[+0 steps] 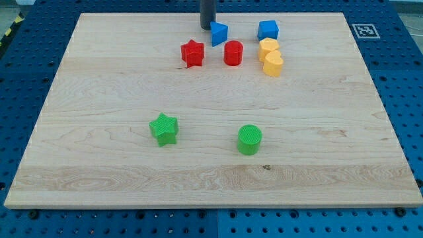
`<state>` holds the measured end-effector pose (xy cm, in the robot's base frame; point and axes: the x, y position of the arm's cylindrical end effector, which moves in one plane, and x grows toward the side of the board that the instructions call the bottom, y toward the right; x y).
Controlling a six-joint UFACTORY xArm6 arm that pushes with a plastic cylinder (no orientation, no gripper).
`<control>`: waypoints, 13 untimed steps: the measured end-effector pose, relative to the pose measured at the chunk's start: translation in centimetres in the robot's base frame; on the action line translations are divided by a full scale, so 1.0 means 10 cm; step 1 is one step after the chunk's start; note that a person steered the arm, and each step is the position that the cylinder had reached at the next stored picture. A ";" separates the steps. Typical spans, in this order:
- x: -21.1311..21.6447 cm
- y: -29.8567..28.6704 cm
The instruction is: Place the blue triangle towards the bottom left side of the blue cube
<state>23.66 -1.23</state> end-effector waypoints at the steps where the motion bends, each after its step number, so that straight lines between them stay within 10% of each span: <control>1: 0.01 0.00; 13: 0.58 0.11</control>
<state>29.46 -0.17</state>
